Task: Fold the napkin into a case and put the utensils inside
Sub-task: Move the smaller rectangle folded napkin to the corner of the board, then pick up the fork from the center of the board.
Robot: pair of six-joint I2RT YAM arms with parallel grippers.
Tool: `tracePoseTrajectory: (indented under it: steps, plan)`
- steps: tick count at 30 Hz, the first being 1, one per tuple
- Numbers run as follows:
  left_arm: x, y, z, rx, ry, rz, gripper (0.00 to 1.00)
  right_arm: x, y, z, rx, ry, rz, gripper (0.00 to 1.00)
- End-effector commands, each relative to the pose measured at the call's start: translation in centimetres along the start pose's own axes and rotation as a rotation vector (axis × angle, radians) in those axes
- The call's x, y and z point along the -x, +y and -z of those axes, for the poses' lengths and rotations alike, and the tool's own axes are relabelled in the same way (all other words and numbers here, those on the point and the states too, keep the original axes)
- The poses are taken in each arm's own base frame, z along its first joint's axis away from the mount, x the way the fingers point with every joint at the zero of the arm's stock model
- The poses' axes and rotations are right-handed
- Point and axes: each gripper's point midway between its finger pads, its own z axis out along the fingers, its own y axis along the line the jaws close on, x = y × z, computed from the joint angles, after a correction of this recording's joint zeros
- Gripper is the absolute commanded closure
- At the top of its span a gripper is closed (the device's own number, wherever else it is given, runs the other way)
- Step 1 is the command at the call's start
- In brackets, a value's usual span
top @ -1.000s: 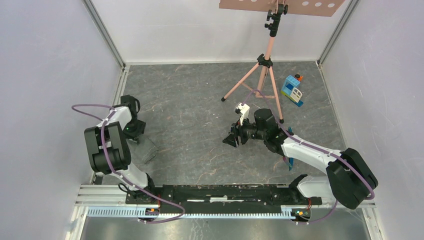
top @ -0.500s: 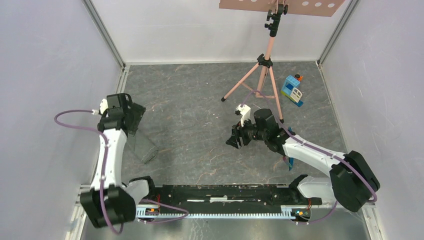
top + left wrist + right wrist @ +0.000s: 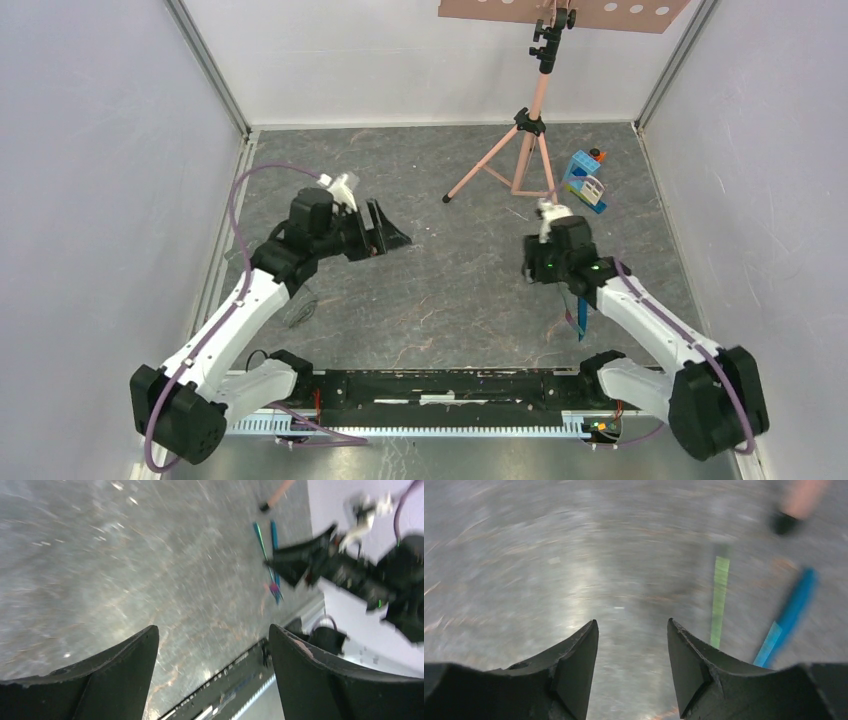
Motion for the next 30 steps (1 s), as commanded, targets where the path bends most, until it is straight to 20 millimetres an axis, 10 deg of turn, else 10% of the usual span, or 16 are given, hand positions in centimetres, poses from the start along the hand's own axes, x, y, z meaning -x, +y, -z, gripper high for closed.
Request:
tracePoseTrajectory:
  steps: [1, 6, 19, 25, 30]
  plan:
    - [-3.4, -4.1, -0.5, -0.248, 0.092, -0.141, 0.13, -3.8, -6.7, 1.9, -0.223, 0.061, -0.345, 0.42]
    - [-5.0, -4.3, 0.3, -0.303, 0.120, -0.161, 0.13, -6.2, -10.1, 3.2, -0.365, 0.115, -0.419, 0.44]
    - [-5.0, -5.6, 2.4, -0.336, 0.145, -0.233, 0.13, -11.7, -9.5, 3.0, -0.383, 0.254, -0.457, 0.59]
    - [-4.8, -5.7, 2.2, -0.341, 0.139, -0.222, 0.13, -11.4, -8.0, 2.5, -0.295, 0.235, -0.473, 0.85]
    - [-4.8, -5.7, 1.5, -0.354, 0.137, -0.220, 0.12, -7.5, -5.3, 1.7, -0.125, 0.124, -0.555, 1.00]
